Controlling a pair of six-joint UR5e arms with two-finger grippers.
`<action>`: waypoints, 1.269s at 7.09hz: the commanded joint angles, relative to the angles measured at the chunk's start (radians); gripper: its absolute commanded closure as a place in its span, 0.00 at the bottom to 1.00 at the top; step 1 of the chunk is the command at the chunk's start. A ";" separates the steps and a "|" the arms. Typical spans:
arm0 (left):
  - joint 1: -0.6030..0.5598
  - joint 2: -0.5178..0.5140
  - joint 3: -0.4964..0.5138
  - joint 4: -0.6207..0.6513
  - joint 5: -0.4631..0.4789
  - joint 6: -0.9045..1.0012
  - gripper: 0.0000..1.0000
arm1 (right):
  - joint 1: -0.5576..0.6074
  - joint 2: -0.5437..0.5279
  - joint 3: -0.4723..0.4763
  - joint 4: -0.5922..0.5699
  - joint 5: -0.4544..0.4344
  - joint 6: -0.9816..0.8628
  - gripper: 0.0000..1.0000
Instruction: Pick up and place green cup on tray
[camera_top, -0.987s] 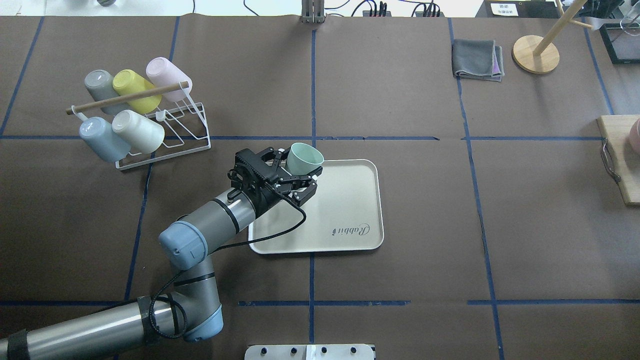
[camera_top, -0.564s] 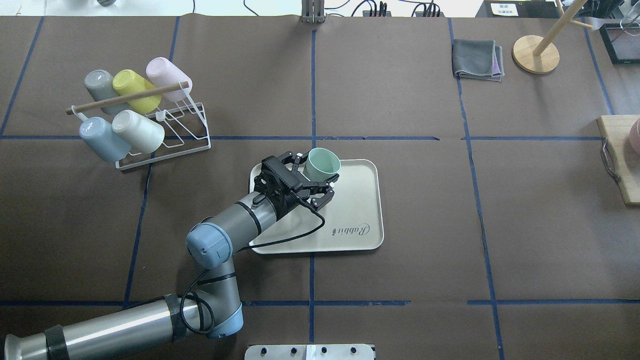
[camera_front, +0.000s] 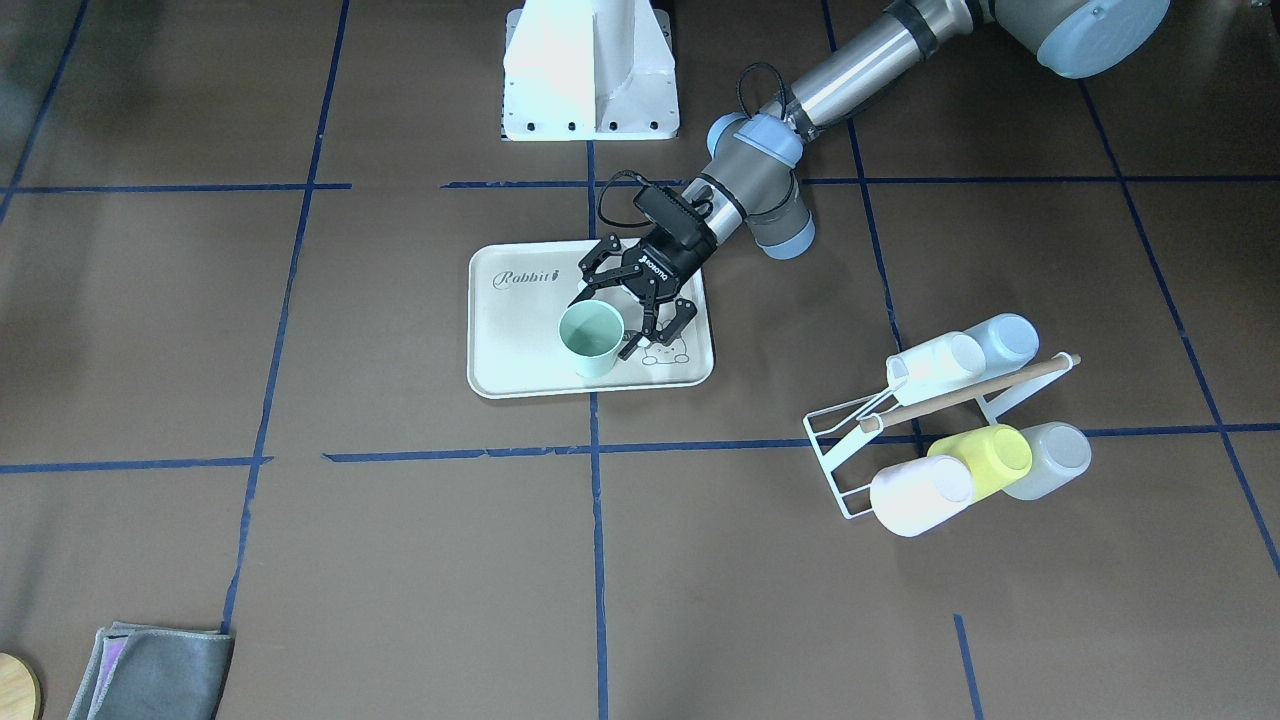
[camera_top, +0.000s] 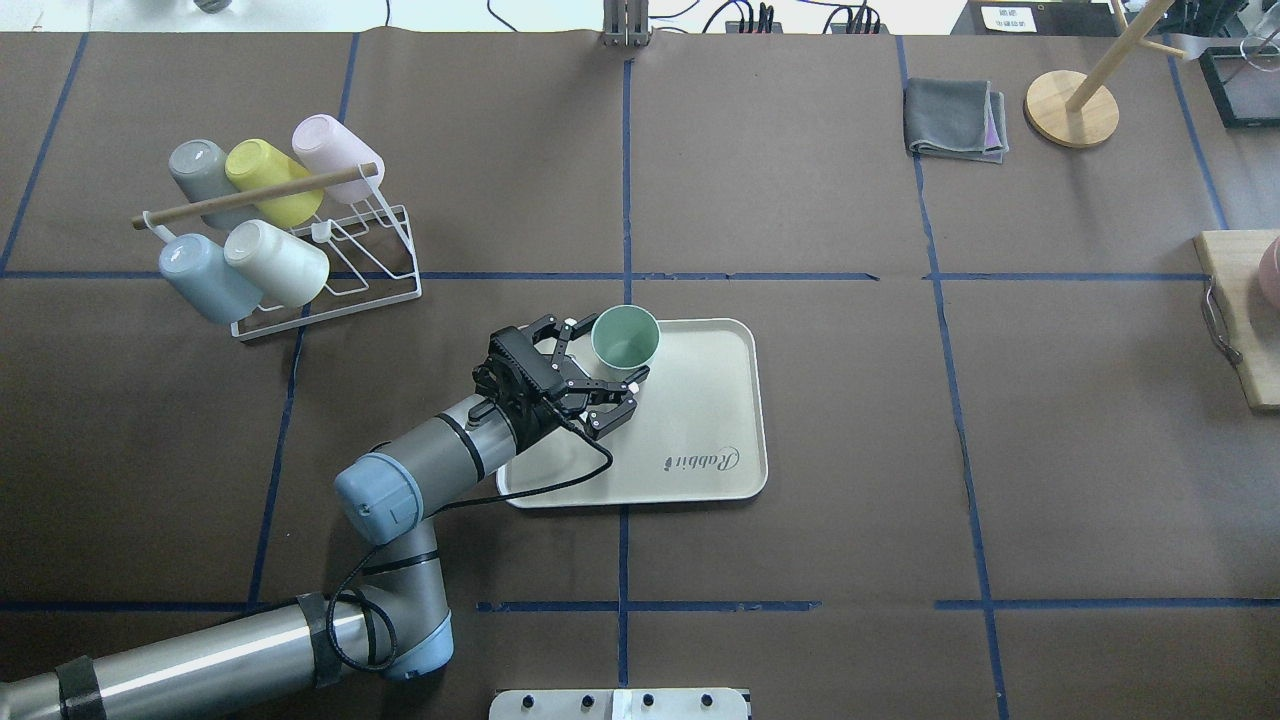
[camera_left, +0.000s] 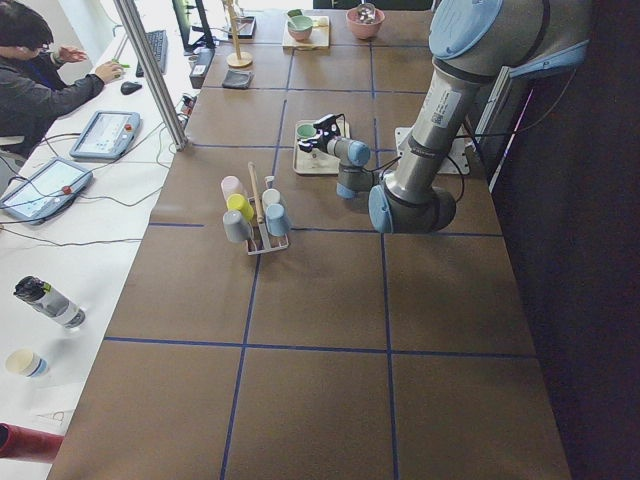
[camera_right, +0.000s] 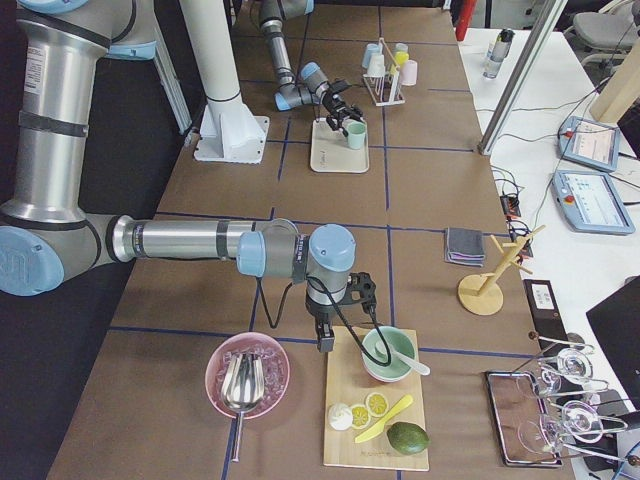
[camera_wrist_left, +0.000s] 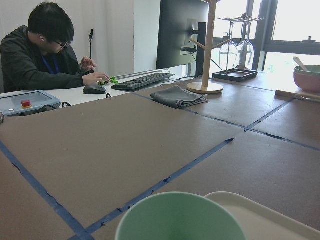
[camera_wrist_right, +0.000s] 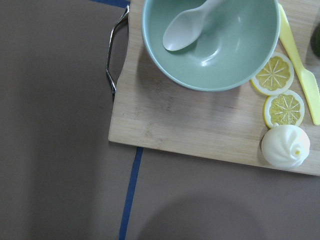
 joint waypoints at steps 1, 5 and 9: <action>-0.003 0.020 -0.013 -0.010 -0.021 0.008 0.09 | 0.000 0.000 0.002 0.000 0.000 0.000 0.00; -0.044 0.023 -0.121 0.006 -0.083 0.010 0.01 | 0.000 0.002 0.002 0.000 0.000 0.000 0.00; -0.134 0.080 -0.209 0.095 -0.108 0.007 0.01 | -0.002 0.006 0.004 0.017 0.002 0.003 0.00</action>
